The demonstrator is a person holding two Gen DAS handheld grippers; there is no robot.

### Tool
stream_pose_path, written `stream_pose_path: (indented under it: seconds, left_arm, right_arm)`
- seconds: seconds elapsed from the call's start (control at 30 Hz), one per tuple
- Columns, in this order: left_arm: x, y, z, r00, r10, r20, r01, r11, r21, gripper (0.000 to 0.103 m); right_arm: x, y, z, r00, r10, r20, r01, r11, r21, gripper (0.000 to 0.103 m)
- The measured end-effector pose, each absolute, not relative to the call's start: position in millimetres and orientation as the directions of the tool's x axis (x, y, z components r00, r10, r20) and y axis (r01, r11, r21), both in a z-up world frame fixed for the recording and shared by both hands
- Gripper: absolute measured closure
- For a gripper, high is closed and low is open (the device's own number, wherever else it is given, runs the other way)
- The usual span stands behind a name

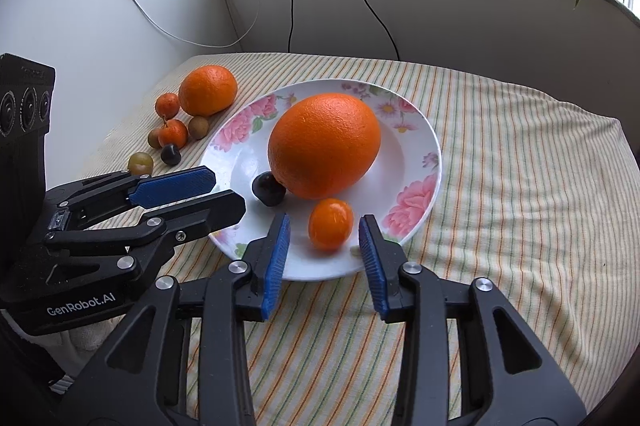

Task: Organize fruits
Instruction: 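Carry the plum and tangerine to the plate with both tools and release them, then withdraw both tools from the plate back toward the fruit pile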

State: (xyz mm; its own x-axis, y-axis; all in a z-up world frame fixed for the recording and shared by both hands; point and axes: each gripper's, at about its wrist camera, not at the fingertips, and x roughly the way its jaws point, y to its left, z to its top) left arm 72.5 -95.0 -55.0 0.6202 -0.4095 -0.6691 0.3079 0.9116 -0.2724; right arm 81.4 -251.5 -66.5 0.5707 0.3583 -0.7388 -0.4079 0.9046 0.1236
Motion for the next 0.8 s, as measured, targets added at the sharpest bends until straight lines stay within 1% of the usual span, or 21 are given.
stream_pose_path:
  seconds: [0.07,0.4,0.8]
  left_arm:
    - [72.1,-94.2,-54.6,0.623,-0.406,-0.669,0.304,0.913,-0.272,0.065]
    - [67.8,-83.3,-53.6,0.637,-0.389,-0.665,0.279,0.921,-0.271,0.065]
    - [57.4,-46.3,-51.1,0.68,-0.319,-0.66,0.191,0.946,-0.26,0.065]
  right_arm:
    - [80.8,-252.0,-65.2,0.575,0.358,-0.736,-0.407,0.905,0.123,0.056]
    - [79.5,-248.9,-61.3,0.58,0.365,-0.729,-0.414,0.902,0.122,0.056]
    - [77.7,-228.4,-50.5,0.579,0.407,-0.707,-0.472,0.874,0.116,0.056]
